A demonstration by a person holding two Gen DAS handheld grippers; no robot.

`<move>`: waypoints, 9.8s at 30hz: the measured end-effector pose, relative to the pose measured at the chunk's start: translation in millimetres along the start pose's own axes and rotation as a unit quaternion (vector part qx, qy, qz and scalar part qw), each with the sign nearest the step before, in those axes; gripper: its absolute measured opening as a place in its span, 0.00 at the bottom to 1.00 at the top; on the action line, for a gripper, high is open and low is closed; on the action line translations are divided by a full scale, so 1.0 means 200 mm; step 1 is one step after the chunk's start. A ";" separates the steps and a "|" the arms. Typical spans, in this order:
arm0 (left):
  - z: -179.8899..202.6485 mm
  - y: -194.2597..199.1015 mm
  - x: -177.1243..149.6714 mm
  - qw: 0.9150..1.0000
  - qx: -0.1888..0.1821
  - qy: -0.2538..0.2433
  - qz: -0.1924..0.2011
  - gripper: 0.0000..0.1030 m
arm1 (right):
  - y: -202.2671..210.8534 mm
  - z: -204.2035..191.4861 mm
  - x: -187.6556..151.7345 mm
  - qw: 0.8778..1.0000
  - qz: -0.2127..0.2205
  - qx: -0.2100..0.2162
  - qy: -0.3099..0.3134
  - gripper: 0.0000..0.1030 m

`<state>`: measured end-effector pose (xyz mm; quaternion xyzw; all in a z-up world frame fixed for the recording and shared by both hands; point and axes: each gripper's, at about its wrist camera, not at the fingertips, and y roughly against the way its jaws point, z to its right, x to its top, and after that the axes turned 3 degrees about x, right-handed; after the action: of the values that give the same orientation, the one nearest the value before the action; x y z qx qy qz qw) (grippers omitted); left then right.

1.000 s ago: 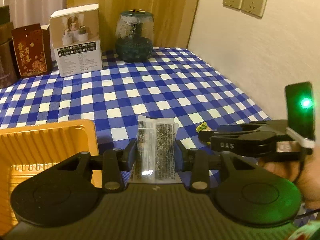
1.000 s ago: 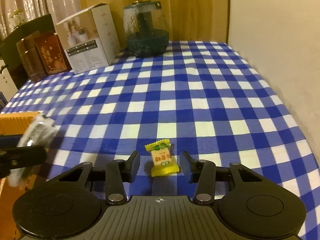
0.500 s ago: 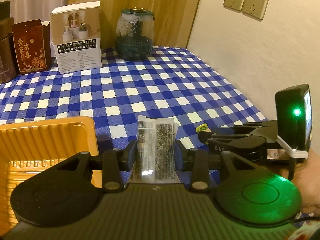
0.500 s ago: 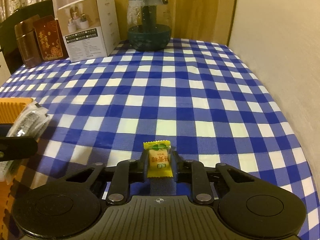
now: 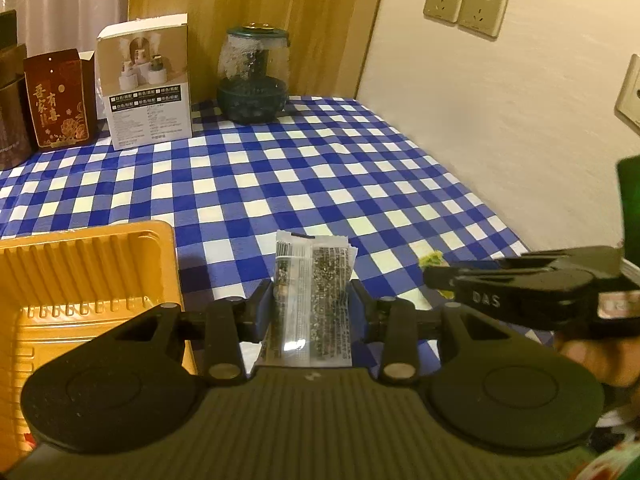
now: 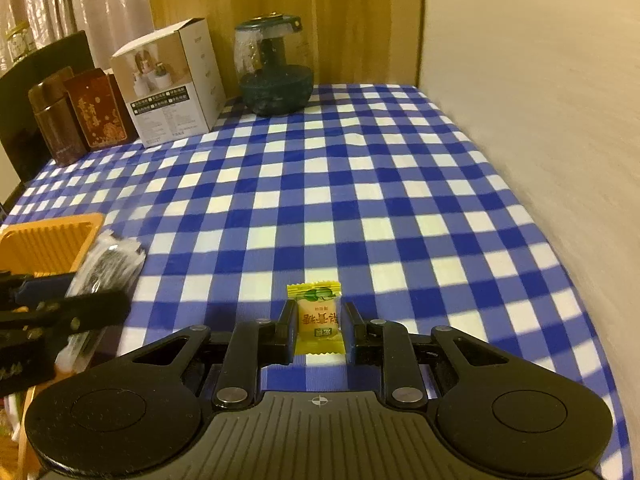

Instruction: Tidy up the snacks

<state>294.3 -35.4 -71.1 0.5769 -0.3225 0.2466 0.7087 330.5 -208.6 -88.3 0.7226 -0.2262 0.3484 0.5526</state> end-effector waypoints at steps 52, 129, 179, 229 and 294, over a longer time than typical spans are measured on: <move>0.06 1.04 -0.74 0.999 0.019 0.030 -0.011 0.35 | 0.93 -0.43 -0.76 0.998 0.018 0.025 -0.058 0.23; -0.85 0.58 -0.06 0.992 0.094 0.079 -0.030 0.35 | 0.04 -1.09 0.08 0.990 -0.022 0.138 0.016 0.23; -0.88 0.53 -0.07 0.991 0.112 0.072 -0.031 0.48 | -0.07 -1.06 0.12 0.986 -0.035 0.165 -0.020 0.38; -0.55 1.20 -0.54 0.983 0.160 0.081 -0.027 1.00 | 0.77 -0.85 -0.40 0.995 -0.009 0.096 -0.011 0.76; -0.27 1.51 -0.75 0.982 0.172 0.067 -0.034 1.00 | 1.20 -0.89 -0.73 0.996 -0.011 0.086 0.035 0.77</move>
<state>-15.0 84.7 9.7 0.6831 -0.2073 0.3119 0.6270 19.5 -115.0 -17.6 0.7571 -0.1679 0.3858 0.4998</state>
